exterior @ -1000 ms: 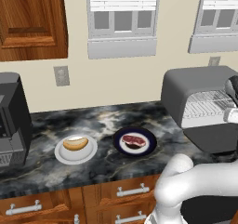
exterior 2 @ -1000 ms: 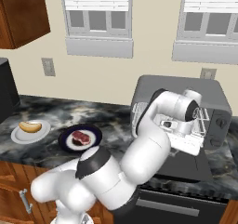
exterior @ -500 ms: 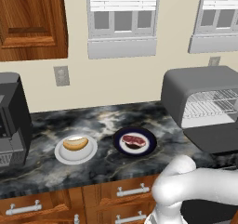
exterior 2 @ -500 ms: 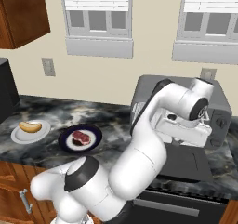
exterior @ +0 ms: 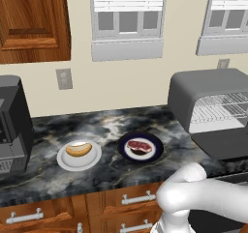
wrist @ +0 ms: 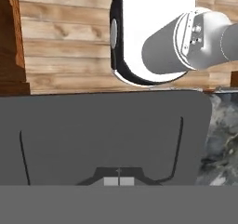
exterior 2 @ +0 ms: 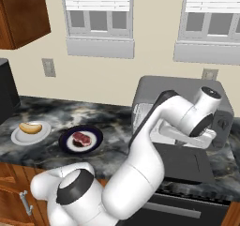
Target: Open the toaster oven door. Place the hotdog bun on the bottom rack in the toaster oven and place the steak on the top rack.
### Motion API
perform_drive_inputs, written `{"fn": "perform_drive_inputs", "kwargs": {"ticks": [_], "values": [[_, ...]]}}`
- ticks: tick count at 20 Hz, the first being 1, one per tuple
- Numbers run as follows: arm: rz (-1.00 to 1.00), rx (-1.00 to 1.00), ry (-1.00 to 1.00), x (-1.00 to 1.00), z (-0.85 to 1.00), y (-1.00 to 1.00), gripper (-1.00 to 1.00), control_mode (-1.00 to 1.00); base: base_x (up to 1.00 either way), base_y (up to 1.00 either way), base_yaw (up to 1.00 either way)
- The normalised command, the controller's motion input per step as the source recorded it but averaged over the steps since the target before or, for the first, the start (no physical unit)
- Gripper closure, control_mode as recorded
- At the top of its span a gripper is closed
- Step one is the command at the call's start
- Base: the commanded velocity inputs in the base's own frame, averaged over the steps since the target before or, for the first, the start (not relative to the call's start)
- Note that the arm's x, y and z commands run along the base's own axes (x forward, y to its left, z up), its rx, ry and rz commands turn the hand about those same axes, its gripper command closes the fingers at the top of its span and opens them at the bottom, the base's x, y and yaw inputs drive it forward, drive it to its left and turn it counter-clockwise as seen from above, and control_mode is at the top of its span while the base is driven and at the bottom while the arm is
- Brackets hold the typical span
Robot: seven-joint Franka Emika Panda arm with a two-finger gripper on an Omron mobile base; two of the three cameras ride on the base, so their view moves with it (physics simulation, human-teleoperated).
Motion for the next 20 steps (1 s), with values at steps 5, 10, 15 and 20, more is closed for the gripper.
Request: {"fn": "perform_drive_inputs", "kwargs": {"ticks": [5, 10, 15, 20], "values": [[0.0, 0.0, -0.17, 0.42, -0.02, -0.13, 1.0, -1.0, 0.0, 0.0, 0.0], [0.0, 0.03, -0.15, 0.35, -0.32, -0.24, 1.0, -1.0, 0.0, 0.0, 0.0], [0.0, 0.02, -0.14, 0.4, -0.11, -0.23, 1.0, -1.0, 0.0, 0.0, 0.0], [0.0, 0.0, -0.05, 0.41, -0.02, 0.0, 1.0, -1.0, 0.0, 0.0, 0.0]]}}
